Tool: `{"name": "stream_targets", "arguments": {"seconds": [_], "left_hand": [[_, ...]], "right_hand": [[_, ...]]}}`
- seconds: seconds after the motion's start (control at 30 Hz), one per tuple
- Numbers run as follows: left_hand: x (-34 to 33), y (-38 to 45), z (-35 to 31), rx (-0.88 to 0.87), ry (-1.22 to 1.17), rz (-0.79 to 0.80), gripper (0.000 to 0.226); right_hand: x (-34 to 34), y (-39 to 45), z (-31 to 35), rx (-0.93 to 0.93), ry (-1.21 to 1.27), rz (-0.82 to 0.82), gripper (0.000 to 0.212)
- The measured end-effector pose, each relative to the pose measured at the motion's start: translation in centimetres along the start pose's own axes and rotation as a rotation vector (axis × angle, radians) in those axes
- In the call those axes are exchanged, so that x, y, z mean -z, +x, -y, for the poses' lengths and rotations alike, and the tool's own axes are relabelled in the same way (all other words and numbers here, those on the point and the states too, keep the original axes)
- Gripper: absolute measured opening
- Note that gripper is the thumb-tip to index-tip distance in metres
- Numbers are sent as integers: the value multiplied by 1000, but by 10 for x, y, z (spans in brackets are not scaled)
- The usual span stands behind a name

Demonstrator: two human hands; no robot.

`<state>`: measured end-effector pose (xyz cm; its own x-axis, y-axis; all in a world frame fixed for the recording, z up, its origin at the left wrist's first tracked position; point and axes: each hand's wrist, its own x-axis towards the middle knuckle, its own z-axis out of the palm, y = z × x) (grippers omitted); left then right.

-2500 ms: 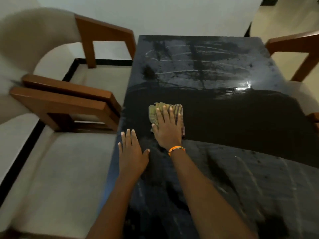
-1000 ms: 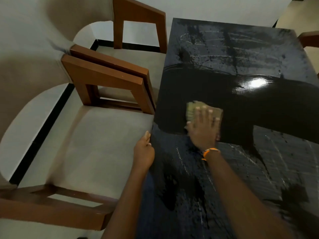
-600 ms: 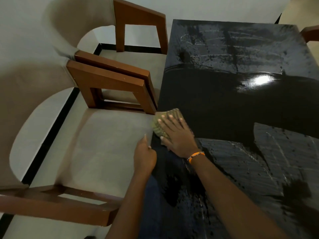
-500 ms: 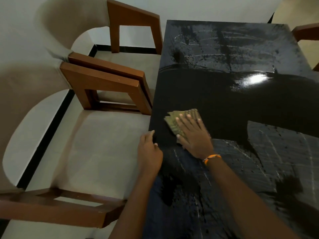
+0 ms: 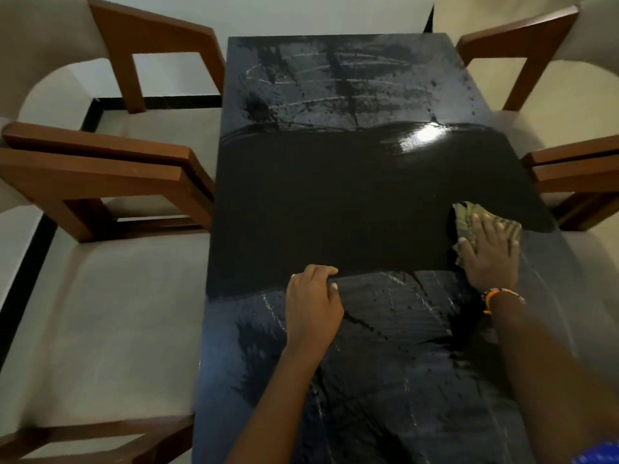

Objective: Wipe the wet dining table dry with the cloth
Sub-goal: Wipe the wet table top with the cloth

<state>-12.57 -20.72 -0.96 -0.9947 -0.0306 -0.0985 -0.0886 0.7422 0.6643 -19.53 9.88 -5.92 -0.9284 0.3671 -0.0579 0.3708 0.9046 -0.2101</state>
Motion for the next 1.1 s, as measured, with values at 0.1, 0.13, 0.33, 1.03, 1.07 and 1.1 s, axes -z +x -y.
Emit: {"name": "stream_targets", "arguments": {"seconds": [0.1, 0.13, 0.33, 1.03, 1.07, 1.1], "left_hand": [[-10, 0, -7, 7, 45, -22, 27], [-13, -1, -10, 17, 57, -30, 26], [-36, -3, -31, 43, 174, -29, 26], [-177, -33, -178, -60, 549, 256, 80], [-178, -33, -180, -65, 568, 258, 80], [-178, -33, -182, -72, 588, 259, 80]], "right_hand": [[-9, -7, 29, -120, 14, -83, 60], [-12, -9, 43, -106, 18, -86, 60], [-31, -25, 125, 353, 27, 65, 60], [31, 87, -126, 232, 19, -13, 55], [32, 93, -123, 219, 28, 1, 55], [34, 99, -121, 197, 43, 19, 56]]}}
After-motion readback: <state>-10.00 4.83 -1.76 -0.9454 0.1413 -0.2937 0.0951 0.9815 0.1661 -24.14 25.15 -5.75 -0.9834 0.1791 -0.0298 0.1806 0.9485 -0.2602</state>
